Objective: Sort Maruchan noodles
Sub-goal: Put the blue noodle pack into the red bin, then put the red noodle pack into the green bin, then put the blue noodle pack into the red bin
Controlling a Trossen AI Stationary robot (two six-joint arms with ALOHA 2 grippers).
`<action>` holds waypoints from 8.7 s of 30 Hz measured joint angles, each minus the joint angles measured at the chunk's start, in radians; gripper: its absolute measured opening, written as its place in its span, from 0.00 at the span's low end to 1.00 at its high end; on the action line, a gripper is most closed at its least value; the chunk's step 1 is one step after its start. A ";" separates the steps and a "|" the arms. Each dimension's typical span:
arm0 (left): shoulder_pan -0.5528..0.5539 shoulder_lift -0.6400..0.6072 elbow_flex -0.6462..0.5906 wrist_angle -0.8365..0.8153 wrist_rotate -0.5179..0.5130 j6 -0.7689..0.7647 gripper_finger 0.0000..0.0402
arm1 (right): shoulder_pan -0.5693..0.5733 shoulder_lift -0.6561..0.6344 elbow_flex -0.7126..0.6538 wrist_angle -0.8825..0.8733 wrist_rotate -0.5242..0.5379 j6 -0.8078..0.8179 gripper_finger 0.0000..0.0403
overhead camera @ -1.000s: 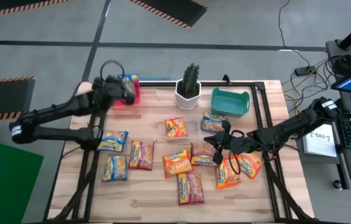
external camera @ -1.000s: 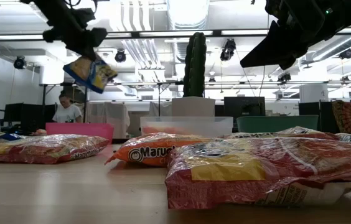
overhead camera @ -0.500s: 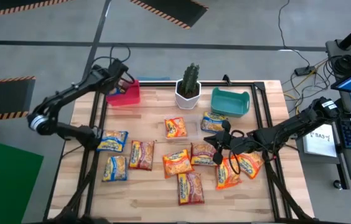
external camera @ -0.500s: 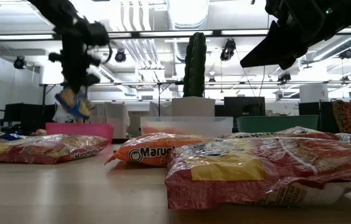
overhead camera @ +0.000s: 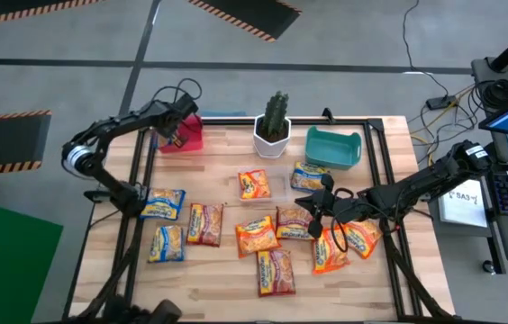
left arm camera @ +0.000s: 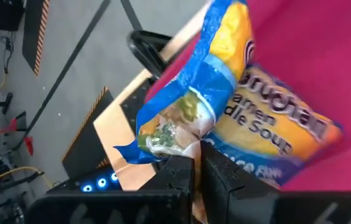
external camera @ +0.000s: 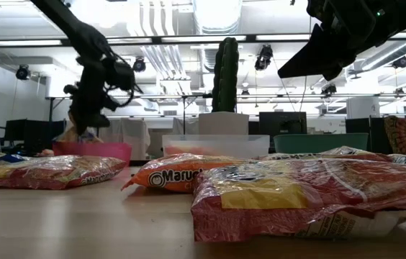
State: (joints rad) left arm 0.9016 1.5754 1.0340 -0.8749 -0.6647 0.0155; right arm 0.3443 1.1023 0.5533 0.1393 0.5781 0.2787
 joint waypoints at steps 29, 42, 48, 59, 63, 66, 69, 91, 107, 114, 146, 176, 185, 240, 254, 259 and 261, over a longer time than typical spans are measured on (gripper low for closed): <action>-0.026 0.062 0.038 -0.085 -0.104 -0.088 0.30 | 0.000 0.000 0.000 0.000 0.000 0.017 0.03; -0.285 -0.207 0.024 -0.117 0.100 -0.218 0.34 | 0.000 0.000 0.000 -0.013 -0.001 0.196 0.03; -0.522 -0.338 -0.029 0.046 0.260 -0.140 0.34 | 0.000 0.029 -0.014 -0.083 -0.001 0.442 0.03; -0.977 -0.482 -0.289 0.504 0.499 -0.052 0.34 | 0.000 0.139 -0.018 -0.216 -0.145 0.843 0.03; -1.081 -0.483 -0.359 0.644 0.499 -0.084 0.34 | 0.000 0.138 -0.018 -0.214 -0.194 0.876 0.03; -1.119 -0.480 -0.382 0.697 0.495 -0.105 0.34 | 0.000 0.125 -0.017 -0.210 -0.222 0.925 0.03; -1.128 -0.478 -0.389 0.717 0.492 -0.113 0.34 | -0.003 0.117 -0.015 -0.211 -0.289 0.952 0.04; -1.127 -0.471 -0.369 0.719 0.488 -0.100 0.34 | -0.005 0.105 -0.009 -0.378 -0.395 1.111 0.77; -1.127 -0.464 -0.369 0.727 0.471 -0.108 0.34 | -0.005 -0.035 -0.006 -0.626 -0.324 1.190 0.81; -1.127 -0.464 -0.369 0.734 0.462 -0.108 0.34 | -0.005 0.042 -0.039 -0.535 -0.315 1.201 0.81; -1.127 -0.464 -0.369 0.791 0.461 -0.110 0.34 | -0.011 0.246 -0.053 -0.075 -0.200 0.957 0.08; -1.126 -0.613 -0.358 0.793 0.252 0.115 0.34 | -0.395 -0.060 0.631 -1.118 -0.211 0.689 0.02; -1.126 -0.649 -0.359 0.754 0.254 0.100 0.34 | -0.827 0.123 0.864 -1.556 -0.287 0.522 0.02; -1.126 -0.629 -0.362 0.699 0.256 0.073 0.34 | -1.202 0.615 0.879 -1.599 -0.367 0.167 0.42; -1.126 -0.629 -0.362 0.680 0.255 0.094 0.34 | -1.176 0.543 0.984 -1.682 -0.394 0.211 0.42; -1.126 -0.629 -0.343 0.682 0.255 0.135 0.34 | -1.100 0.430 1.013 -1.676 -0.412 0.269 0.42; -1.126 -0.629 -0.334 0.681 0.255 0.147 0.34 | -1.047 0.373 1.012 -1.664 -0.412 0.312 0.42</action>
State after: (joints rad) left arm -0.2245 0.9466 0.7005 -0.1939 -0.4092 0.1625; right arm -0.7025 1.4750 1.5657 -1.5249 0.1657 0.5912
